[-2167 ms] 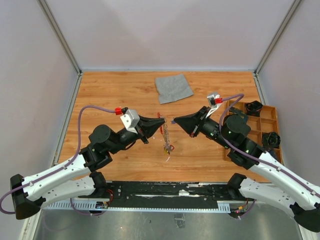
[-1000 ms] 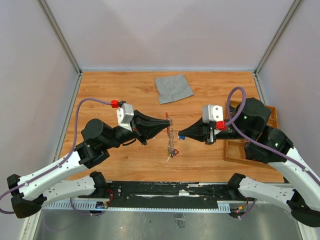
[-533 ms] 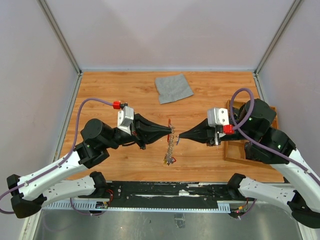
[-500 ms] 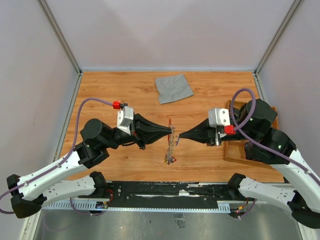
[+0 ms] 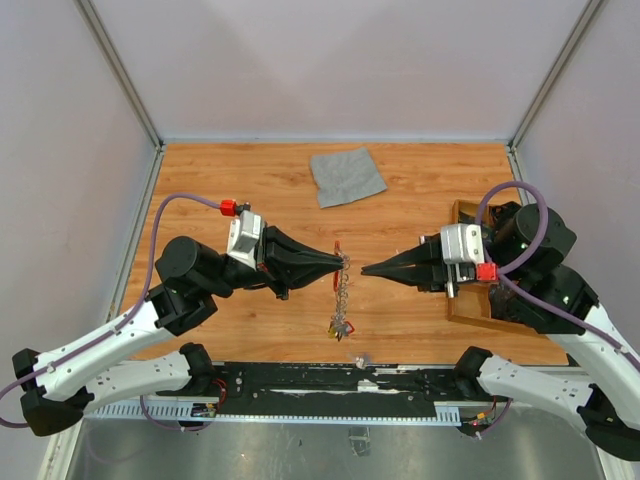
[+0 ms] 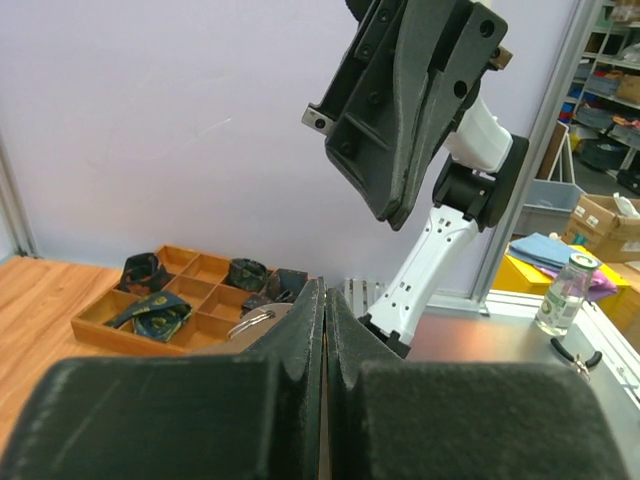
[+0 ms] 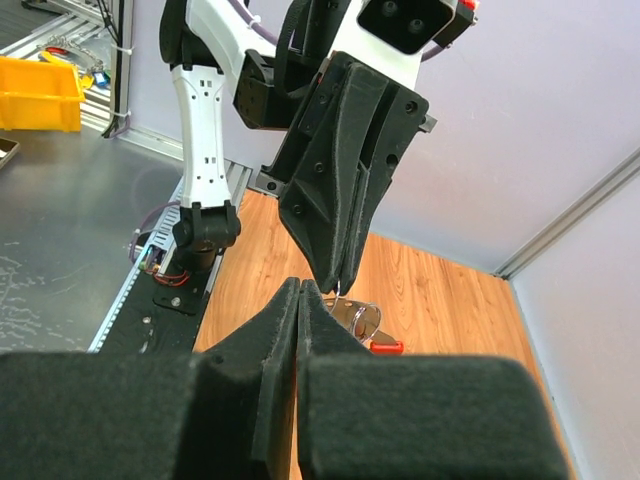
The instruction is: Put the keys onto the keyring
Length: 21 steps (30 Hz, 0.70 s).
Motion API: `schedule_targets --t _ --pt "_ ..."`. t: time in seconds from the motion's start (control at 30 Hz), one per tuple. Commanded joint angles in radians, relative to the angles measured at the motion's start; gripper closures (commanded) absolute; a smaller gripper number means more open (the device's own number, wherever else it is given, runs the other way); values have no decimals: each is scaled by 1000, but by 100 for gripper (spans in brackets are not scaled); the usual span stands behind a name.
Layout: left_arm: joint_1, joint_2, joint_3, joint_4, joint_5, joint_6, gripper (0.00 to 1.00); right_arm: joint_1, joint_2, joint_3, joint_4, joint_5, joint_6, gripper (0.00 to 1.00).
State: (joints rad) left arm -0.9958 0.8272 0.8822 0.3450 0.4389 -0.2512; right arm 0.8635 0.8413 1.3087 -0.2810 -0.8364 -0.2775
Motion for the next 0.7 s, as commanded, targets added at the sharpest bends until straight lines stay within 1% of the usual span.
schedule_targets --t 0.0,0.07,0.1,0.17,0.2,0.3,0.37,0.43,0.5,0.6,0.67 --pt "-4 1 46 74 15 -16 100 2 -5 -27 72 -21 -6 99" --pt "-4 -3 49 46 -19 -10 100 2 -6 -29 46 17 -4 100" --pt "-3 -8 51 21 -57 -5 99 3 -12 -34 31 60 11 100" --pt "-4 -25 42 -23 -137 2 99 3 -43 -60 -17 248 48 97" --pt "-3 -36 36 -49 -184 6 99 2 -60 -76 -50 326 61 94" --pt "-4 -65 24 -130 -317 18 100 2 -91 -129 -159 562 147 76" --pt "-4 -70 20 -176 -382 25 99 2 -90 -162 -237 668 228 67" --pt "-2 -61 19 -203 -422 30 100 2 -81 -195 -315 697 289 62" --pt "-2 -48 11 -211 -443 32 100 3 -78 -234 -354 661 336 59" --pt "16 -23 -2 -205 -435 16 100 2 -76 -284 -388 688 445 57" --pt "51 -13 -13 -194 -396 -7 99 4 -56 -303 -425 694 505 57"
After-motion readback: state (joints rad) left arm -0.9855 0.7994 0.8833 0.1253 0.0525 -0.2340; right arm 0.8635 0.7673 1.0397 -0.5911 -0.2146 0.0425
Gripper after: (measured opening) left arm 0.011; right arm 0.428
